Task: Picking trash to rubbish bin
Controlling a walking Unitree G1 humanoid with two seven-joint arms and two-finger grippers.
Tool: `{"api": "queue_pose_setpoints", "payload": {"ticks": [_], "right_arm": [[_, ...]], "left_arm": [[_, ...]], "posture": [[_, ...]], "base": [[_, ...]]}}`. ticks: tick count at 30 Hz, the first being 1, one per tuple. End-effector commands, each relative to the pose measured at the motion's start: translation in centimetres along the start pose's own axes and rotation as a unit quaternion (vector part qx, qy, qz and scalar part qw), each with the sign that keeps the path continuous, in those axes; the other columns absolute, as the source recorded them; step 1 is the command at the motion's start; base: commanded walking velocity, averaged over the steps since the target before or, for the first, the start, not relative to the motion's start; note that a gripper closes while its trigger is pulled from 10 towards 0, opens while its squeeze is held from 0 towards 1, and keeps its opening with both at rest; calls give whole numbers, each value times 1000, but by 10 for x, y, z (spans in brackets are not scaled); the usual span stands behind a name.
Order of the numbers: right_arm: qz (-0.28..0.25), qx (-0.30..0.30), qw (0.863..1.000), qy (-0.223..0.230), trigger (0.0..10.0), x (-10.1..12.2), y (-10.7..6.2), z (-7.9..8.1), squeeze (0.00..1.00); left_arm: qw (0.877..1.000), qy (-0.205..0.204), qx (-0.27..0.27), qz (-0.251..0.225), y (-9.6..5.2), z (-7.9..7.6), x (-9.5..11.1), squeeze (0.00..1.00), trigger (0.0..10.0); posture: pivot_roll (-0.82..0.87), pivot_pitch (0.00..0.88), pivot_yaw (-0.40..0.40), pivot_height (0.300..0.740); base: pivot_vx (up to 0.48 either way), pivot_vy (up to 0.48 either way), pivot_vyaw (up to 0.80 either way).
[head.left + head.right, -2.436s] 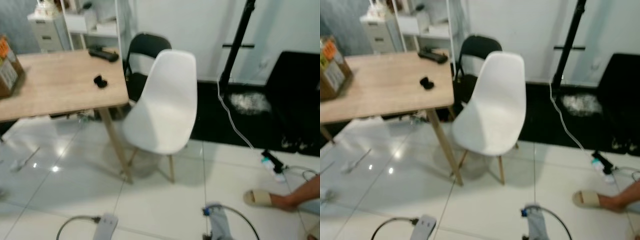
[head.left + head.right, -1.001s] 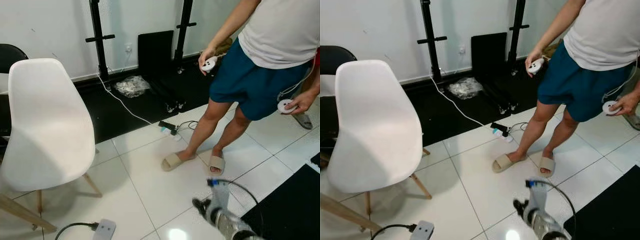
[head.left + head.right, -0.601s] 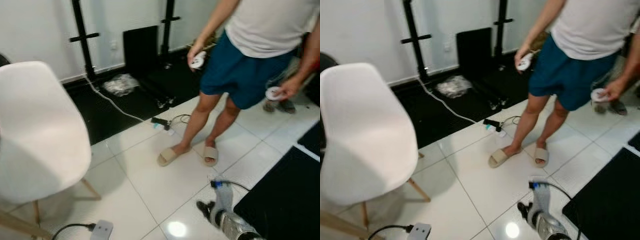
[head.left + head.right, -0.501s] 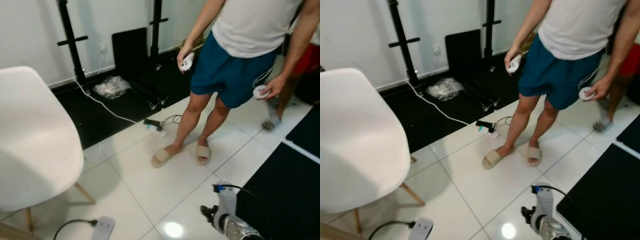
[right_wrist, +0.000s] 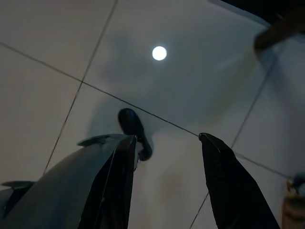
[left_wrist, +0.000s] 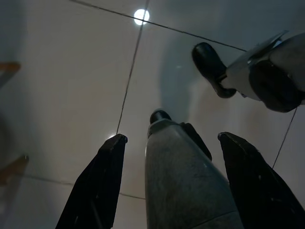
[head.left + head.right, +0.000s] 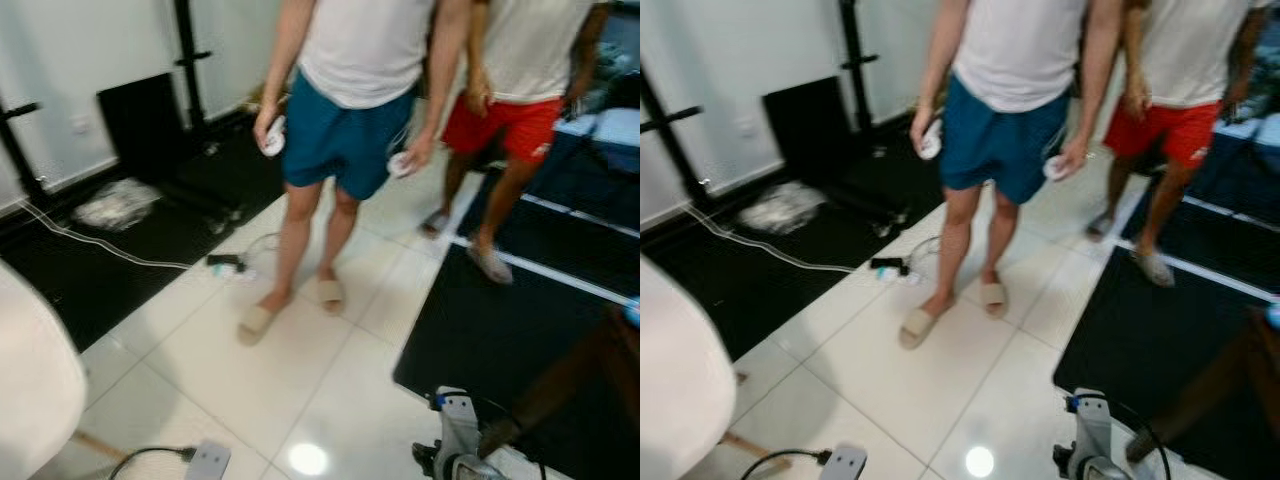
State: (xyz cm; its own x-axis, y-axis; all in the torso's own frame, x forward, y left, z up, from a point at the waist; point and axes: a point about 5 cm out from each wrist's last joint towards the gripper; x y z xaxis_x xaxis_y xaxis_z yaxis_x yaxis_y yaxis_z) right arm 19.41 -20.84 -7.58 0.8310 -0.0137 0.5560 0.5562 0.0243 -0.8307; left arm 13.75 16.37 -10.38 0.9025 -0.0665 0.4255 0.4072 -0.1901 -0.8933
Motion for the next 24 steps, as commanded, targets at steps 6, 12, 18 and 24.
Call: {"api": "queue_pose_setpoints", "payload": {"ticks": [6,12,18,24], "right_arm": [[20,33,999,-11,10000,-14,2,22,0],[20,43,999,-26,10000,-14,2,24,0],[26,54,997,-51,10000,-17,2,29,0],[26,61,995,-74,10000,-15,3,32,0]], "left_arm": [[1000,5,-6,4,1,-3,0,0,10000],[1000,11,-6,7,-1,1,-3,0,10000],[1000,11,-4,7,-1,2,-4,0,10000],[1000,7,-5,1,0,-1,0,0,10000]], "posture": [[1,0,-6,740],[13,6,-3,740],[33,18,-11,740],[32,1,-16,740]], "base": [[0,0,-800],[0,0,-800],[0,0,-800],[0,0,-800]]}}
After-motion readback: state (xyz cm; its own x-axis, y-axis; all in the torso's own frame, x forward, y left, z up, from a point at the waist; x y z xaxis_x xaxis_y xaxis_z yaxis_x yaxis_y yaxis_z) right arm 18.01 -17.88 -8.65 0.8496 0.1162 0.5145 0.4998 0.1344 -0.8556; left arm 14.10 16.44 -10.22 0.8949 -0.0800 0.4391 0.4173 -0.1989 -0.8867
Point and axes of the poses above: a point about 5 cm out from each wrist's last joint towards the gripper, its own y axis pointing out of the wrist towards the gripper, its own x axis along the axis of the wrist's last joint, z = x × y, and after that the axes turned 8 degrees about -y, right-handed
